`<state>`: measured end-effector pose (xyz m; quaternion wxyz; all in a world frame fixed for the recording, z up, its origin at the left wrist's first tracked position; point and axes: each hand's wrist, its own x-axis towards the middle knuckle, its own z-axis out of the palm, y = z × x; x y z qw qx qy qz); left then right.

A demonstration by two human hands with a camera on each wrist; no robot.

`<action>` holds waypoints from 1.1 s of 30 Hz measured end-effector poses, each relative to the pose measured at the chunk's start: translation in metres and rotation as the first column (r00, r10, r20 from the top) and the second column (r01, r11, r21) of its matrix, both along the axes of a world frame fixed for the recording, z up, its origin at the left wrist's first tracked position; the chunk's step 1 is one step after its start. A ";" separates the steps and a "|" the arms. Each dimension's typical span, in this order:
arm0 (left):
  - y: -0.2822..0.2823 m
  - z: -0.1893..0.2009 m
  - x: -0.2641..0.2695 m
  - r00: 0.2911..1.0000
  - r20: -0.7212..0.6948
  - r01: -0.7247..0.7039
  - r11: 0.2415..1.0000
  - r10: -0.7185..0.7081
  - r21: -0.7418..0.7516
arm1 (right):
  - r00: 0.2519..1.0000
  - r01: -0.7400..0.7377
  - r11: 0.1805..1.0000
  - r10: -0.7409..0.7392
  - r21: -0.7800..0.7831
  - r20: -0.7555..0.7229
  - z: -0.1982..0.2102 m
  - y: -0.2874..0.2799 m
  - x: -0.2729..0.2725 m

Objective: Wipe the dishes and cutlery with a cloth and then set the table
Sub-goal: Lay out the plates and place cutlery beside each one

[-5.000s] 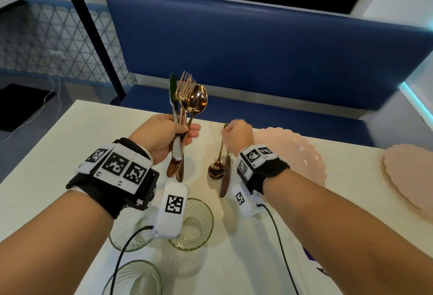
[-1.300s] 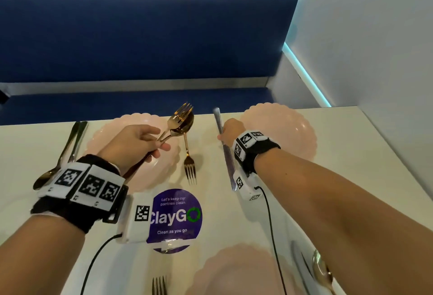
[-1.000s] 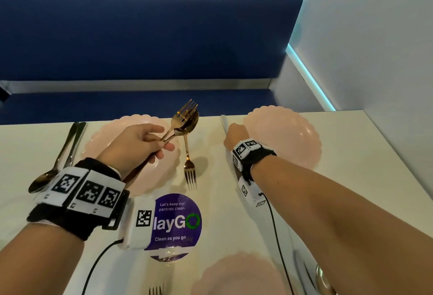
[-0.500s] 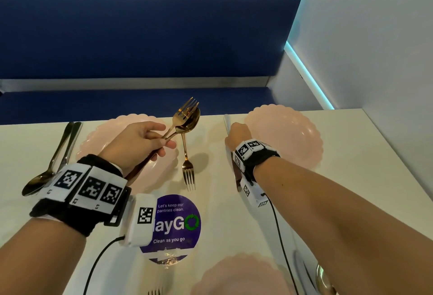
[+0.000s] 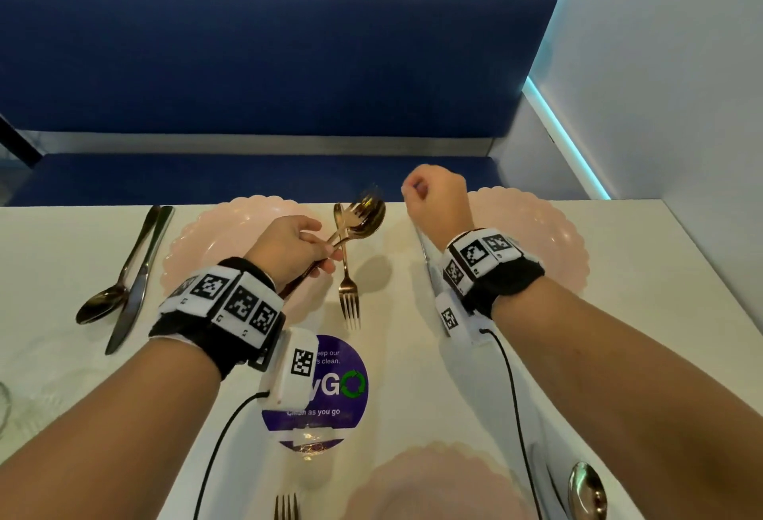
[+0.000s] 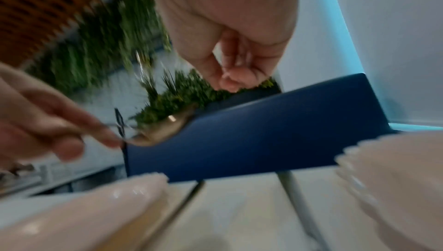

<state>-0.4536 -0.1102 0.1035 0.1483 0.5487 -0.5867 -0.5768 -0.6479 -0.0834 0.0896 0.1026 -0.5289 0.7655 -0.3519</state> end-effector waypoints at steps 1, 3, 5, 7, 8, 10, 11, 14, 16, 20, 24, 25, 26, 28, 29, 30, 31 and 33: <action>0.001 0.000 -0.002 1.000 -0.024 -0.012 1.000 0.012 0.004 | 0.989 -0.147 0.988 0.146 -0.044 -0.016 0.009 0.002 0.006; 0.003 0.001 -0.005 0.997 -0.068 -0.030 1.000 0.029 0.001 | 0.877 -0.468 0.882 0.472 0.060 -0.094 0.022 0.009 0.020; 0.005 0.003 -0.008 0.995 -0.097 -0.041 0.999 0.038 -0.027 | 0.755 -0.600 0.768 0.636 0.226 -0.159 0.023 0.013 0.030; 0.006 0.006 -0.011 0.992 -0.113 -0.067 0.996 0.060 -0.056 | 0.752 -0.601 0.763 0.641 0.239 -0.155 0.020 0.015 0.031; 0.007 0.007 -0.012 0.991 -0.117 -0.078 0.995 0.071 -0.063 | 0.761 -0.595 0.769 0.633 0.232 -0.144 0.021 0.016 0.030; 0.010 0.011 -0.015 0.993 -0.105 -0.059 0.995 0.050 -0.084 | 0.756 -0.581 0.765 0.634 0.278 -0.163 0.023 0.016 0.028; 0.012 0.012 -0.017 0.996 -0.091 -0.035 0.994 0.026 -0.100 | 0.746 -0.573 0.757 0.641 0.315 -0.181 0.025 0.015 0.027; 0.015 0.017 -0.021 0.999 -0.047 -0.017 0.983 0.009 -0.184 | 0.717 -0.546 0.729 0.662 0.413 -0.218 0.030 0.014 0.023; 0.008 0.022 -0.019 0.999 -0.001 -0.047 0.953 0.049 -0.301 | 0.740 -0.477 0.732 0.633 0.486 -0.226 0.030 0.016 0.013; -0.007 0.032 -0.006 0.974 -0.098 -0.227 0.908 0.206 -0.352 | 0.914 -0.306 0.837 0.392 0.453 -0.106 0.020 0.024 -0.010; -0.004 0.026 0.005 0.943 -0.187 -0.315 0.919 0.274 -0.238 | 0.990 -0.139 0.863 0.111 0.487 0.086 -0.002 0.019 -0.011; -0.002 0.024 0.007 0.942 -0.187 -0.317 0.922 0.278 -0.224 | 0.992 -0.110 0.846 0.057 0.522 0.116 -0.011 0.014 -0.009; -0.001 0.021 0.010 0.940 -0.189 -0.322 0.923 0.285 -0.209 | 0.992 -0.079 0.822 0.011 0.565 0.122 -0.020 0.009 -0.008; 0.001 0.016 0.014 0.928 -0.208 -0.344 0.925 0.308 -0.164 | 0.996 -0.001 0.755 -0.061 0.656 0.072 -0.037 0.001 -0.004; 0.001 0.014 0.016 0.922 -0.220 -0.352 0.926 0.318 -0.137 | 0.996 0.041 0.725 -0.082 0.688 0.027 -0.044 -0.002 -0.003; 0.002 0.013 0.017 0.919 -0.225 -0.356 0.928 0.325 -0.114 | 0.996 0.076 0.708 -0.092 0.702 -0.015 -0.050 -0.005 -0.002; 0.003 0.013 0.019 0.919 -0.221 -0.353 0.931 0.325 -0.098 | 0.995 0.086 0.698 -0.095 0.711 -0.026 -0.056 -0.007 -0.001; 0.003 0.012 0.021 0.927 -0.193 -0.342 0.936 0.321 -0.087 | 0.993 0.074 0.686 -0.115 0.724 0.008 -0.064 -0.011 0.001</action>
